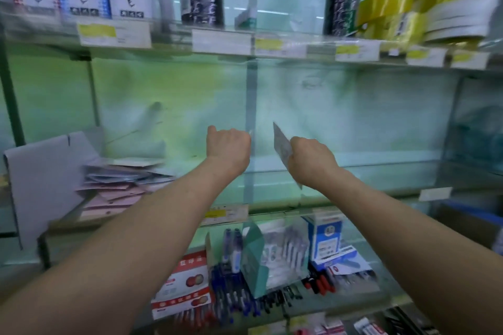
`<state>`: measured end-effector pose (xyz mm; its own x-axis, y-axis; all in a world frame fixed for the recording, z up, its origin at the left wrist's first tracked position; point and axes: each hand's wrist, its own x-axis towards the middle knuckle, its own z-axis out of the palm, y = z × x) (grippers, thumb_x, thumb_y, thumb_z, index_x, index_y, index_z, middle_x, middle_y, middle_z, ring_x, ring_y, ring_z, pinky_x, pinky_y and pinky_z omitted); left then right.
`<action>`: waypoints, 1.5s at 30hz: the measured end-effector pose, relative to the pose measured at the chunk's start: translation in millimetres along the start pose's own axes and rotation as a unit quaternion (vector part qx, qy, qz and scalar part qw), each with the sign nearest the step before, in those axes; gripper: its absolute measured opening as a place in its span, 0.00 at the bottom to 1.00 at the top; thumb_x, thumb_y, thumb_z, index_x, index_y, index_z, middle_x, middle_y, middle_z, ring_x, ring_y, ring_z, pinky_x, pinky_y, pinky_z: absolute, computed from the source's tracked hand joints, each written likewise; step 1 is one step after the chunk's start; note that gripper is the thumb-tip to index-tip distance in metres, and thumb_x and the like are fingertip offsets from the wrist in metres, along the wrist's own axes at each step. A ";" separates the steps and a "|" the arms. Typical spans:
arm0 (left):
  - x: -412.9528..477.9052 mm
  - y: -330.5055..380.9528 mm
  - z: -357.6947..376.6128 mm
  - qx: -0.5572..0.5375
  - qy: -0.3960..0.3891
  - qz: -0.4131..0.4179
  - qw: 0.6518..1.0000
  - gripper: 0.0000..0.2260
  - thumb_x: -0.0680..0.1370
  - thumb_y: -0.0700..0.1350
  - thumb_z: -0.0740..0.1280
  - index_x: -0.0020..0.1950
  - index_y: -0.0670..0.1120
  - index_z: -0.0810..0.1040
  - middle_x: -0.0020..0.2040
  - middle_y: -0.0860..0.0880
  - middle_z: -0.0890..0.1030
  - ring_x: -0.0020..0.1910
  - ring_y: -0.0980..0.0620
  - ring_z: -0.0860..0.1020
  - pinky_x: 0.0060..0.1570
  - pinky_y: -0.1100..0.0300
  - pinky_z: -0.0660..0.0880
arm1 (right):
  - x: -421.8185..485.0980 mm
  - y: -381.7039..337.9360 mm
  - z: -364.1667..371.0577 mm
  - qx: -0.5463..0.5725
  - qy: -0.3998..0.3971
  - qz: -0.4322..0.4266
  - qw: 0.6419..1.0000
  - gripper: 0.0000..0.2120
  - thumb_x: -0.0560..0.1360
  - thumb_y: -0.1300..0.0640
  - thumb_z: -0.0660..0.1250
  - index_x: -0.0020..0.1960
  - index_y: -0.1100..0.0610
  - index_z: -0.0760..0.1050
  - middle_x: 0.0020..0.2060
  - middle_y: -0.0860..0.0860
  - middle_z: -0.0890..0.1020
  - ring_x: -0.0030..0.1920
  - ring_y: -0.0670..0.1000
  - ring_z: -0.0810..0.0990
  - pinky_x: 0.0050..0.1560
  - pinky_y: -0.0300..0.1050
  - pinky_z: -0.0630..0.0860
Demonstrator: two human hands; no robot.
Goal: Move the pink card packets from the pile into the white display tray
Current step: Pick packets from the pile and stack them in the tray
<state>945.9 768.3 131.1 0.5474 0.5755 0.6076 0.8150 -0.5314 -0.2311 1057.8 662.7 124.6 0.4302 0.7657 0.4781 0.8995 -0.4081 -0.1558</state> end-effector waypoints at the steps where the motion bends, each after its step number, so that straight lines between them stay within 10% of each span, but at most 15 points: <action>1: -2.0 14.1 -6.5 -0.005 -0.002 0.004 1.000 0.06 0.79 0.39 0.58 0.45 0.48 0.72 0.49 0.46 0.81 0.49 0.46 0.78 0.57 0.54 0.63 | -6.4 12.6 -7.1 -0.004 0.004 0.008 1.000 0.05 0.76 0.65 0.56 0.42 0.59 0.64 0.39 0.54 0.72 0.39 0.57 0.70 0.38 0.45 0.65; 22: -99.6 311.4 -110.6 -0.097 -0.016 0.186 0.978 0.12 0.76 0.36 0.59 0.54 0.49 0.75 0.53 0.48 0.80 0.53 0.46 0.78 0.58 0.54 0.62 | -214.6 238.8 -123.0 -0.101 -0.017 0.202 0.974 0.13 0.77 0.65 0.58 0.61 0.63 0.72 0.59 0.60 0.78 0.59 0.62 0.76 0.54 0.49 0.73; 35: -147.2 456.1 -177.6 -0.066 0.026 0.340 0.938 0.10 0.77 0.38 0.59 0.44 0.52 0.75 0.50 0.50 0.82 0.52 0.48 0.79 0.67 0.49 0.56 | -315.0 337.9 -180.3 -0.146 -0.062 0.316 0.935 0.05 0.75 0.67 0.61 0.42 0.60 0.67 0.44 0.58 0.75 0.47 0.58 0.77 0.41 0.47 0.69; 45: -138.8 570.3 -184.2 -0.096 0.053 0.401 0.910 0.09 0.78 0.40 0.59 0.43 0.51 0.75 0.48 0.50 0.82 0.53 0.46 0.77 0.69 0.45 0.53 | -335.4 441.1 -181.7 -0.212 -0.045 0.367 0.905 0.07 0.78 0.59 0.61 0.55 0.59 0.73 0.50 0.55 0.79 0.46 0.57 0.77 0.40 0.47 0.70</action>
<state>1299.7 270.9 55.0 0.9214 -0.1022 0.3750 0.1087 -0.8585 -0.5012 1296.6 135.6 52.6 0.9211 0.2414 0.3055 0.2681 -0.9622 -0.0479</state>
